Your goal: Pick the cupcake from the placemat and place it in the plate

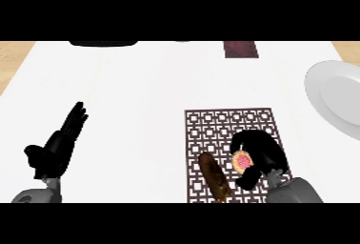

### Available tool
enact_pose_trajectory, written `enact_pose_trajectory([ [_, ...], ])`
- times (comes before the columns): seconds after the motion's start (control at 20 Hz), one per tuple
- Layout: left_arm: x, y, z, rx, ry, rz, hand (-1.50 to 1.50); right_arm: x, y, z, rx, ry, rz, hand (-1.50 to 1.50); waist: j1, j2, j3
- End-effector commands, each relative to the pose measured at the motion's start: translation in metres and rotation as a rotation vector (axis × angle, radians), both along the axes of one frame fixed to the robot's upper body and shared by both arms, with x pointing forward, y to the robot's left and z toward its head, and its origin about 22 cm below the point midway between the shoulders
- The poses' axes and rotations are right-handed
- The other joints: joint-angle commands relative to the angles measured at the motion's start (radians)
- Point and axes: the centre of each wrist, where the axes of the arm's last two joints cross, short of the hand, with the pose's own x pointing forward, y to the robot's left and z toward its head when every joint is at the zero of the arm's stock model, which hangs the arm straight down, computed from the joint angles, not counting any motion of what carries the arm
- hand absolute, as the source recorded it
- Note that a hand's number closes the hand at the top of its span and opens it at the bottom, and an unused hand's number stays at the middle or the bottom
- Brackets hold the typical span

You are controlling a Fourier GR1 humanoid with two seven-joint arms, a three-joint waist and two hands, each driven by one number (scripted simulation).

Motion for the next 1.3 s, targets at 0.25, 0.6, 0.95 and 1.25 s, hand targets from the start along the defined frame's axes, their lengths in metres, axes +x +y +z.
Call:
enact_pose_trajectory([
  [0.25,-0.019,0.025,-0.009,-0.006,0.025,0.125,0.0,-0.053,-0.221,0.002,-0.11,-0.039,-0.755,1.5,-0.151,-0.001,0.014],
  [0.6,-0.019,0.02,-0.006,-0.007,0.009,0.061,0.0,-0.146,-0.356,0.037,-0.233,-0.274,-0.961,1.5,-0.062,0.002,0.013],
  [0.95,-0.011,0.004,-0.019,-0.004,-0.005,0.006,0.0,-0.182,-0.395,0.1,-0.194,-0.445,-0.918,1.5,-0.018,0.006,0.006],
  [1.25,0.006,0.002,0.003,-0.015,0.001,-0.005,0.0,-0.168,-0.384,0.117,-0.215,-0.689,-0.938,1.5,-0.009,0.006,0.006],
])
